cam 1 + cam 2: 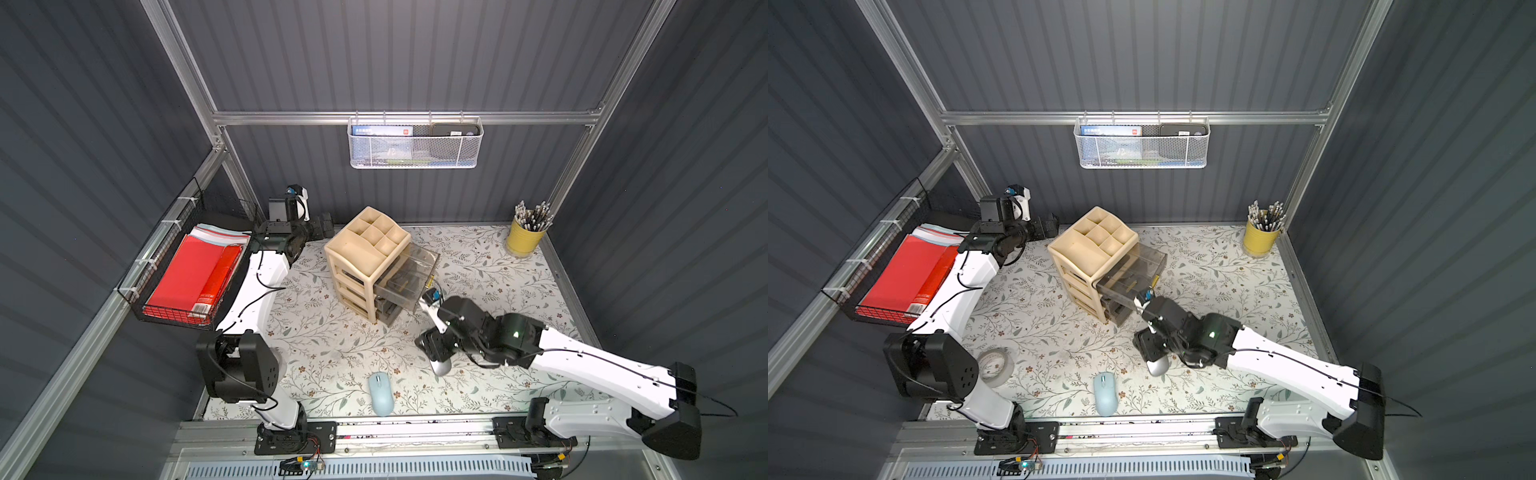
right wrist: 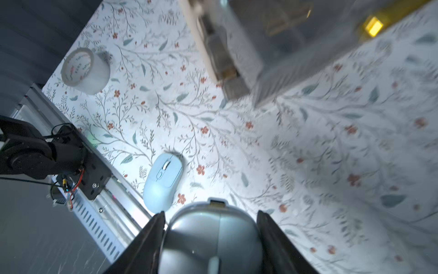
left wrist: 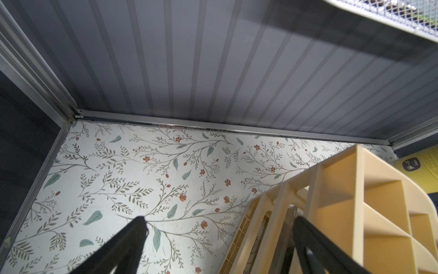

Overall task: Take the mice out of the drawer
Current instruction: Pick up the mouse from the drawer, then place the mouse at the center of the board.

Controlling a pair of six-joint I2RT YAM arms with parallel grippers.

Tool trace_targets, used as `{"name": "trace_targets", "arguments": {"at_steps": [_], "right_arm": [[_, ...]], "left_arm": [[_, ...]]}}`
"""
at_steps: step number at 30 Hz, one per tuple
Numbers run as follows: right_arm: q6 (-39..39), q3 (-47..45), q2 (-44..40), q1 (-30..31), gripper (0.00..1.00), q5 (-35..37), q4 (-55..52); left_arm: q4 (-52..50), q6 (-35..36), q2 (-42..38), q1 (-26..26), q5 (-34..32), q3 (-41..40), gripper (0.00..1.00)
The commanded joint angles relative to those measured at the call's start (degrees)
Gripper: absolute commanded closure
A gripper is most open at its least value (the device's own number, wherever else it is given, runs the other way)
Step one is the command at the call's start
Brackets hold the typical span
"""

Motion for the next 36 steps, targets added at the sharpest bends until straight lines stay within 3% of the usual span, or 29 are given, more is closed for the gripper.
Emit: {"name": "trace_targets", "arguments": {"at_steps": [1,5,15,25,28,30,36], "right_arm": [[13.68,-6.74,-0.21,4.79,0.74,-1.02,8.61],[15.78,-10.29,5.46,7.08,0.74,-2.86,15.23],[16.57,-4.71,26.45,6.88,0.73,-2.14,20.32],[17.88,-3.96,28.67,6.05,0.71,0.60,20.82],[18.01,-3.98,28.54,5.83,0.62,0.39,20.72],[18.19,-3.30,28.54,5.85,0.46,0.27,19.78],[16.78,-0.67,25.37,6.89,0.15,1.35,16.81]], "left_arm": [[2.29,-0.12,-2.16,0.04,-0.46,-2.13,0.01],[3.19,-0.37,-3.41,0.04,-0.48,-3.25,0.01],[5.01,-0.90,-4.52,0.04,-0.75,-5.13,0.01],[5.37,-0.94,-4.68,0.04,-0.69,-5.73,0.01],[5.55,-0.99,-4.57,0.00,-0.57,-5.91,0.01],[5.54,-0.93,-4.57,0.04,-0.60,-5.93,0.01],[5.63,-0.99,-4.64,0.04,-0.61,-5.93,0.01]]}}
